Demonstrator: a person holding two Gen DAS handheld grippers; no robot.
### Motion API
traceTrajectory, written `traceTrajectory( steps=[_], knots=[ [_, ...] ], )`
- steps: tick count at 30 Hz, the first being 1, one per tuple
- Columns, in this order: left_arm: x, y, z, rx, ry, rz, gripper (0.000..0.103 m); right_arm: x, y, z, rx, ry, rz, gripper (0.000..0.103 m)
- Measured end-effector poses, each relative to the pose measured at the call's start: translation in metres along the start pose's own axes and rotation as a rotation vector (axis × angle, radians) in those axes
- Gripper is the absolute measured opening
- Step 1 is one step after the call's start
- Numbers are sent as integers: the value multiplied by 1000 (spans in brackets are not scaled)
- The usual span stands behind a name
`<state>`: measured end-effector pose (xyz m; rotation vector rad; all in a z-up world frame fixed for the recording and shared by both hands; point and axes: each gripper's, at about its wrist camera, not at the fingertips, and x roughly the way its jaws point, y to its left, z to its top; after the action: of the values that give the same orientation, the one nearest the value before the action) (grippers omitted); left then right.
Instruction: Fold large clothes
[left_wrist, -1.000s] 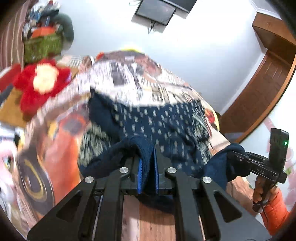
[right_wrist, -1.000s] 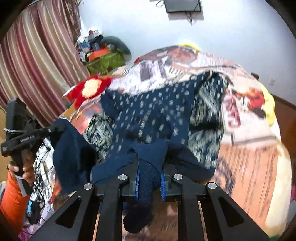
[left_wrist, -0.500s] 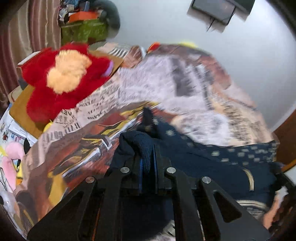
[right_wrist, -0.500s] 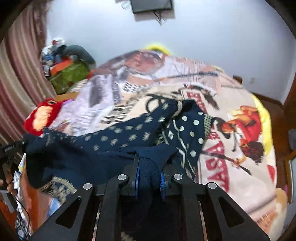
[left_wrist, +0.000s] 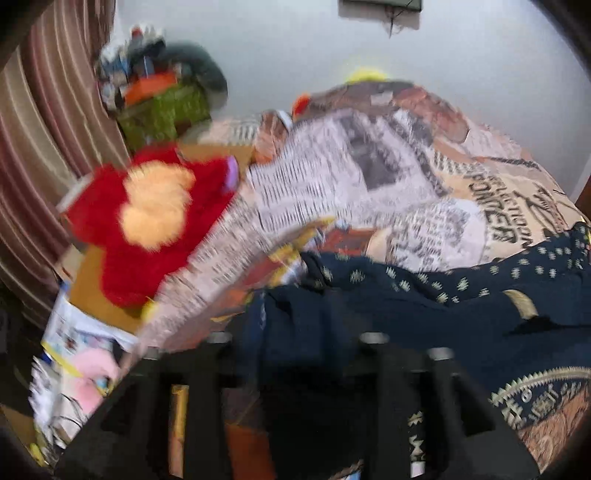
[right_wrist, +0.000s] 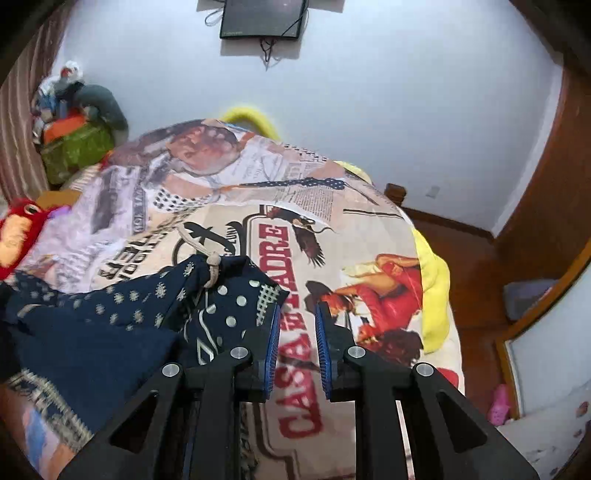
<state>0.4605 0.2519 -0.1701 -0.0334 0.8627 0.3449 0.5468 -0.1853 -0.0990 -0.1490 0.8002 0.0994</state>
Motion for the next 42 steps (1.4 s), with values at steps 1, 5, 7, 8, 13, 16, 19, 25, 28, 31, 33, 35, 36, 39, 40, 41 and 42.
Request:
traceTrajectory(
  steps=[1,5,7,8,13,16,19,25,28,31,33,35,36,39,40,41,42],
  knots=[
    [-11,0,1,8,-26,-5,71,-8,-5,-2,7,13,43,15],
    [-44,-6,-6,45,-51,-95,77,-30,0,-19,-25,59,197,15],
    [-47,-16,-17,88,-5,-152,78,-39,15,-33,-75,83,279,15],
    [-46,-23,-26,109,19,-177,78,-40,22,-39,-95,92,300,15],
    [-18,-59,-60,155,147,-251,78,-35,58,-72,-165,171,369,15],
    [7,-80,-67,155,207,-258,78,-19,75,-81,-155,221,401,15],
    [32,-99,-60,175,232,-230,78,0,93,-77,-148,254,411,15],
    [55,-105,8,108,156,-154,78,27,109,-32,-138,191,377,15],
    [51,-93,45,48,76,-109,78,39,102,-3,-92,135,326,15],
    [43,-75,61,8,35,-61,78,42,91,20,-37,74,244,15],
    [31,-58,58,-28,26,-108,78,39,81,28,4,54,217,15],
    [21,-49,49,-38,29,-144,78,30,71,31,42,33,218,15],
    [17,-45,43,-37,39,-163,78,25,68,30,48,29,238,15],
    [5,-39,15,-31,87,-221,78,8,68,23,14,34,281,15],
    [0,-35,1,-32,105,-249,78,1,72,17,-14,40,289,15],
    [-4,-32,-8,-38,119,-266,78,-4,77,12,-44,49,303,15],
    [-8,-30,-16,-48,130,-279,78,-8,83,7,-70,61,316,15]
  ],
)
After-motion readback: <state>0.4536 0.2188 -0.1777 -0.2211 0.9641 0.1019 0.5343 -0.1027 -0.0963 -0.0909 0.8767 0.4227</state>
